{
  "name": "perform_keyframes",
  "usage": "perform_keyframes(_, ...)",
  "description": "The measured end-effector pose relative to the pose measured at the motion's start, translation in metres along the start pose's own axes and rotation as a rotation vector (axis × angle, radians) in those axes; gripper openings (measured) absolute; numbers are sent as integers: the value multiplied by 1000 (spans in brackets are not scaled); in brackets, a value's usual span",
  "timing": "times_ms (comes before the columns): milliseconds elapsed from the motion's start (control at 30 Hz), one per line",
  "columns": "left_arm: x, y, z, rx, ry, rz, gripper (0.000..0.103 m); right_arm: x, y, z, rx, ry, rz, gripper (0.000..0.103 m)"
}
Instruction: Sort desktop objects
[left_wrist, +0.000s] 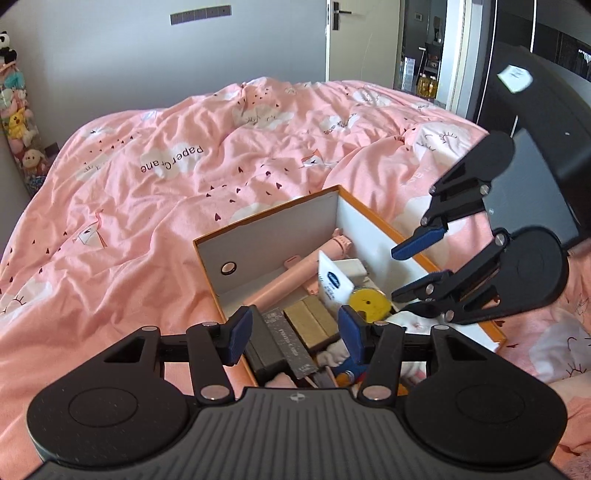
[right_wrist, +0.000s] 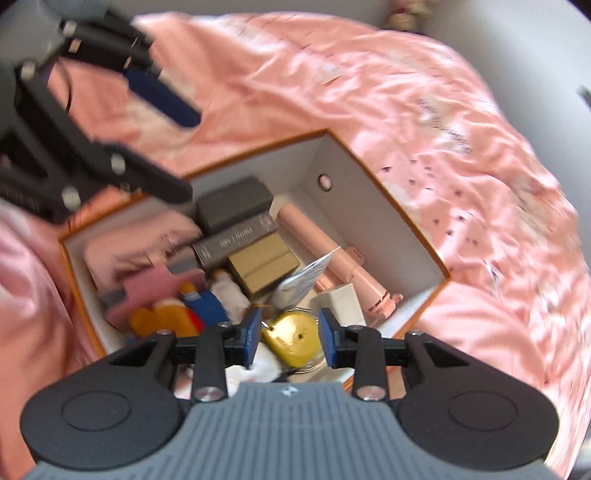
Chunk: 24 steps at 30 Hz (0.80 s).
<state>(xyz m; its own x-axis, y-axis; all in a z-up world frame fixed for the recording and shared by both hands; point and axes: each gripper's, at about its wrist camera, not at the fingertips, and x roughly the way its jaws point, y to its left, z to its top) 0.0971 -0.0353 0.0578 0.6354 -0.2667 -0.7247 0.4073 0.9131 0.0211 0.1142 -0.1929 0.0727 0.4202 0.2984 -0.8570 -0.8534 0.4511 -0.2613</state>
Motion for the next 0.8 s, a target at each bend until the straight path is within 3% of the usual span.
perform_keyframes(200, -8, -21, -20, -53, -55, 57, 60, -20, 31, -26, 343, -150, -137, 38)
perform_keyframes(333, -5, -31, -35, -76, -31, 74, 60, -28, 56, -47, 553, -244, -242, 44)
perform_keyframes(533, -2, -45, -62, -109, -2, 139, 60, -31, 74, -70, 702, -297, -311, 45)
perform_keyframes(667, 0, -46, -74, -152, 15, 172, 60, -30, 77, -81, 771, -320, -373, 51)
perform_keyframes(800, 0, -40, -79, -205, 7, 182, 60, -23, 82, -91, 812, -340, -365, 55)
